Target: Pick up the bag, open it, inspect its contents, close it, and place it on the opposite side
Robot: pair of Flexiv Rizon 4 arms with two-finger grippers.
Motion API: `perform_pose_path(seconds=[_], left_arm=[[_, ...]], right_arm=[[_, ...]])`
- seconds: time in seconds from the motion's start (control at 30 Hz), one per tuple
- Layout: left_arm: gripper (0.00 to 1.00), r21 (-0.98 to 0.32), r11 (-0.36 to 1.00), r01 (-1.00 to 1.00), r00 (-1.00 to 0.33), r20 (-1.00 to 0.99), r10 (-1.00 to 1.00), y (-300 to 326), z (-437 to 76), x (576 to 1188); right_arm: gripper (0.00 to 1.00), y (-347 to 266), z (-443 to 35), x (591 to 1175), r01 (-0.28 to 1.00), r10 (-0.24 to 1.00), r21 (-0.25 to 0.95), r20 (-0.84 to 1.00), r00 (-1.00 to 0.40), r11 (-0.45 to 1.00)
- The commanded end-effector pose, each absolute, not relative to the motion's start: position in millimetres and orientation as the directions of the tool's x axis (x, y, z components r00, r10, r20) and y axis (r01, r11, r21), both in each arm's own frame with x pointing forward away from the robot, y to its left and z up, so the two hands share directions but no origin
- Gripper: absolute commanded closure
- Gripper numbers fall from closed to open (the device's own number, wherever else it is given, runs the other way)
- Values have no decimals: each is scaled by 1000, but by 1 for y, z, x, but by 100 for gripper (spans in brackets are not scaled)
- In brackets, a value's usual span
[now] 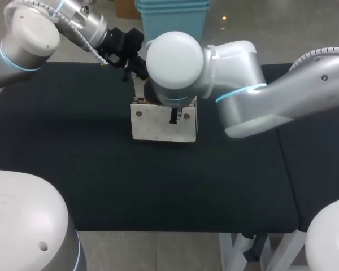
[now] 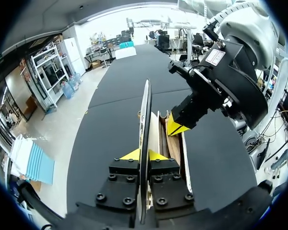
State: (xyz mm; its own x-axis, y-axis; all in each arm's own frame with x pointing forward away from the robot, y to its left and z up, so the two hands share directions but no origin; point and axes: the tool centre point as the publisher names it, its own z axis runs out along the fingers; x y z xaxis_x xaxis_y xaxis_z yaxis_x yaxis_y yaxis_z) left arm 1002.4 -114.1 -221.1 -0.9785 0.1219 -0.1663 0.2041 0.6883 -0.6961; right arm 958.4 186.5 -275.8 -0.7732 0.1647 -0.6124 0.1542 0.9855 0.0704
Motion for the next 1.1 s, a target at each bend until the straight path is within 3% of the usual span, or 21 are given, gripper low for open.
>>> perform_pose_path(seconds=[0.03,1.1], left_arm=[[100,-692,691,207,-978,-174,119,-114,-218,998],[100,-701,682,208,-977,-181,112,-111,-220,995]], right_arm=[[100,189,-268,963,161,170,71,-620,-766,984],[100,186,-306,971,161,156,37,-518,-841,986]])
